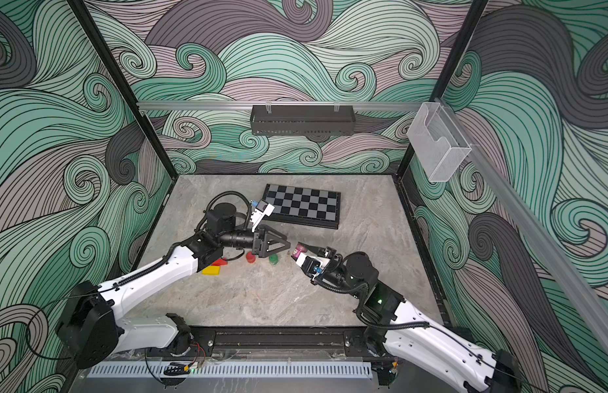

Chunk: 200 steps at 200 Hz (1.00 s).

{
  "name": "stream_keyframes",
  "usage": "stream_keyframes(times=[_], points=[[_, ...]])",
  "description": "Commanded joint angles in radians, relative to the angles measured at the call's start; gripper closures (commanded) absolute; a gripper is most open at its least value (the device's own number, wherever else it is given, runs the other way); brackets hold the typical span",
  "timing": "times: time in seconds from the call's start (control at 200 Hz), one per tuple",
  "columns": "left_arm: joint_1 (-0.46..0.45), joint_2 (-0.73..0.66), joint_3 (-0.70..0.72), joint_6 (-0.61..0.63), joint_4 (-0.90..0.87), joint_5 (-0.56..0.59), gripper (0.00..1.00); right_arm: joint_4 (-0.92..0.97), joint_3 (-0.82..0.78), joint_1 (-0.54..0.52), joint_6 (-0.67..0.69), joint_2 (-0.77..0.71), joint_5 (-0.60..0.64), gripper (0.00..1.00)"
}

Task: Close the paint jar lid
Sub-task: Screw the lid onto the paint jar.

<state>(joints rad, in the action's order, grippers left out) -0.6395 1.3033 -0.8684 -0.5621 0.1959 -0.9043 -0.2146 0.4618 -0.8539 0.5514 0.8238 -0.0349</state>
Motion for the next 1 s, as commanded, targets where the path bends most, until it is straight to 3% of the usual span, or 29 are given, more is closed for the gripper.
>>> stream_keyframes(times=[0.0,0.305,0.57,0.996], points=[[-0.019,0.024,-0.048,-0.023,0.043,-0.079,0.1,-0.06,-0.009,-0.006,0.038,0.017,0.0,0.94],[-0.051,0.046,-0.058,-0.045,0.086,-0.088,0.15,-0.079,-0.013,-0.005,0.024,0.044,0.001,0.94],[-0.063,0.059,-0.059,-0.08,0.12,-0.094,0.27,-0.099,-0.016,-0.005,0.008,0.073,-0.003,0.94],[-0.079,0.067,-0.072,-0.058,0.077,-0.108,0.59,-0.12,-0.016,-0.005,0.007,0.101,0.006,0.94]])
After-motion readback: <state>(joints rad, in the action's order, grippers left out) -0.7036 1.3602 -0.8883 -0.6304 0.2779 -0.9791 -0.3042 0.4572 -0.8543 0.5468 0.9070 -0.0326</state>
